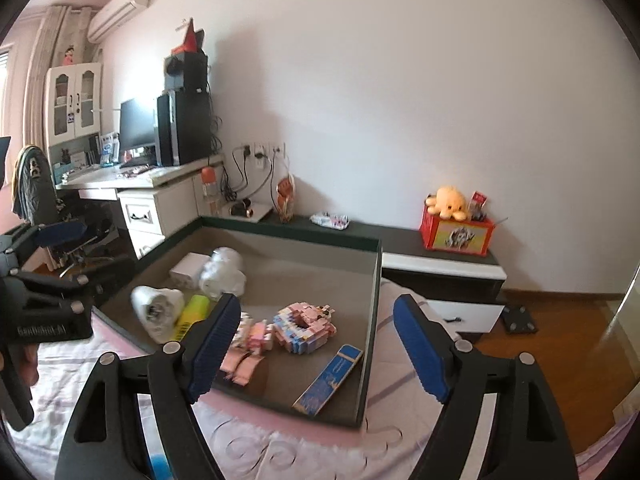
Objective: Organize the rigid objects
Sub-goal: 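Withdraw both tools from the box back over the bed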
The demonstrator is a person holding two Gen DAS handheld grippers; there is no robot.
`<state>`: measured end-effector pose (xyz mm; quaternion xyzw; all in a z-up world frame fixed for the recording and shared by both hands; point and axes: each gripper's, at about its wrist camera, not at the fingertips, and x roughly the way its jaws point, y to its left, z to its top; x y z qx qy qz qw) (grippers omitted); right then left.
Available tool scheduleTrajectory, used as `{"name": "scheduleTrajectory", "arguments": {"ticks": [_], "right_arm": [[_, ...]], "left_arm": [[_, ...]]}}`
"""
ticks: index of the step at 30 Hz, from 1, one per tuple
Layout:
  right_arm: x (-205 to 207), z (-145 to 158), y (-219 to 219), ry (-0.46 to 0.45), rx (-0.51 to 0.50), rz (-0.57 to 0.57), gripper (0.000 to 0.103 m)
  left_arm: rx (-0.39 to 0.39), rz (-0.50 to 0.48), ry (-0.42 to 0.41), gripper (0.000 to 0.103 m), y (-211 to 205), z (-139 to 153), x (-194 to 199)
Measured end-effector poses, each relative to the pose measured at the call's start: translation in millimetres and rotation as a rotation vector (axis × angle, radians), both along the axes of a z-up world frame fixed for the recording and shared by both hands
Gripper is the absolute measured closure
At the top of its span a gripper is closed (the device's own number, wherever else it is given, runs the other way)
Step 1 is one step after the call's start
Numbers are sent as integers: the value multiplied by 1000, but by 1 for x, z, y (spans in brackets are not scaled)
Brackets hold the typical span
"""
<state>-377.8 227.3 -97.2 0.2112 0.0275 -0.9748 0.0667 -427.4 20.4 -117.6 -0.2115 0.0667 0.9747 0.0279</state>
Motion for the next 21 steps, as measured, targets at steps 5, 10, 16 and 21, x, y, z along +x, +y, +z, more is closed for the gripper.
{"name": "scheduleTrajectory", "arguments": {"ticks": [5, 10, 16, 21], "right_arm": [[51, 21, -12, 58, 3, -11, 18], [108, 39, -26, 122, 20, -47, 3], [157, 48, -34, 150, -3, -45, 0], [197, 49, -42, 166, 3, -46, 0]], "left_arm": [[8, 22, 43, 0, -12, 18, 53], [12, 11, 84, 0, -18, 32, 112], [50, 16, 129, 0, -27, 40, 171], [54, 25, 140, 0, -35, 41, 209]]}}
